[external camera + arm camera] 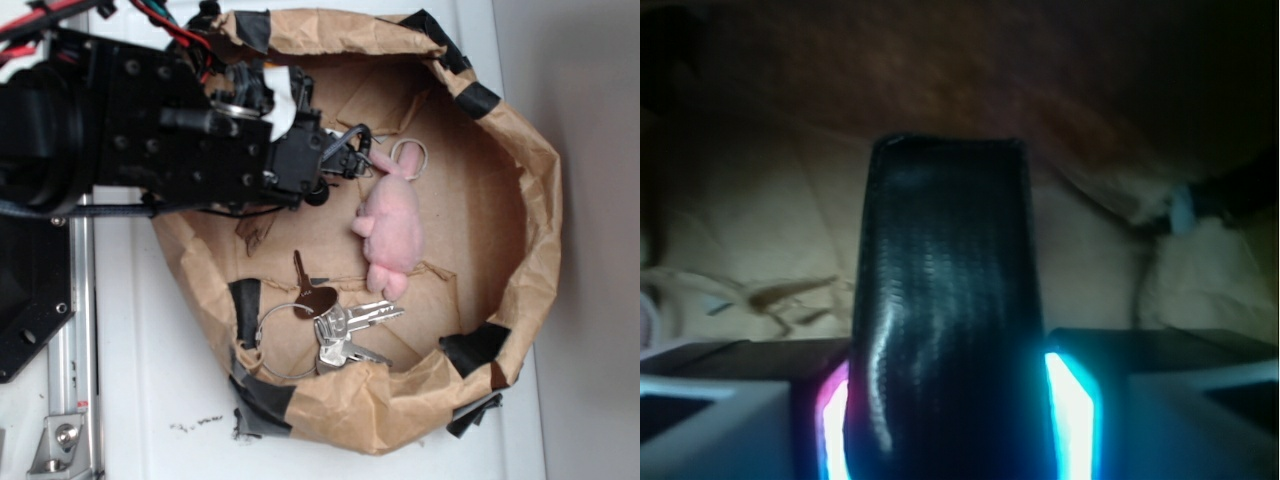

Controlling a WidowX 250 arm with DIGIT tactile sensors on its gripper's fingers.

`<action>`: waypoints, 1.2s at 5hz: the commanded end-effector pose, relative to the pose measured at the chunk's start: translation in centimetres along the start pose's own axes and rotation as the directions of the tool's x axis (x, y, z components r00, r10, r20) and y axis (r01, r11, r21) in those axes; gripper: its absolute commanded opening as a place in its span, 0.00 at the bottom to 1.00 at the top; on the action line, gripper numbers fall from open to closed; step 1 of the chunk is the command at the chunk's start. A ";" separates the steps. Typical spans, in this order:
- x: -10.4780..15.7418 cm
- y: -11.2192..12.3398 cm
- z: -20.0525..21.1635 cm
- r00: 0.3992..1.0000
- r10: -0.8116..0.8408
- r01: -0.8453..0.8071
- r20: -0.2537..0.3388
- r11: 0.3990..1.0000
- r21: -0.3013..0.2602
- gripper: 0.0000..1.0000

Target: Grab the black box.

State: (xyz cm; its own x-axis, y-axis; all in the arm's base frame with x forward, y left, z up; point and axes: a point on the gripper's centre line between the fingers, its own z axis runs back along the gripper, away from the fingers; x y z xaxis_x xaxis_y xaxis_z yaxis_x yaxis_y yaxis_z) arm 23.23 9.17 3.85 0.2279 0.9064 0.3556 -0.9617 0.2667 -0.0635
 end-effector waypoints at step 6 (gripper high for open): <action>2.9 -3.2 13.1 0.383 -0.912 0.855 -0.147 0.410 -0.319 0.00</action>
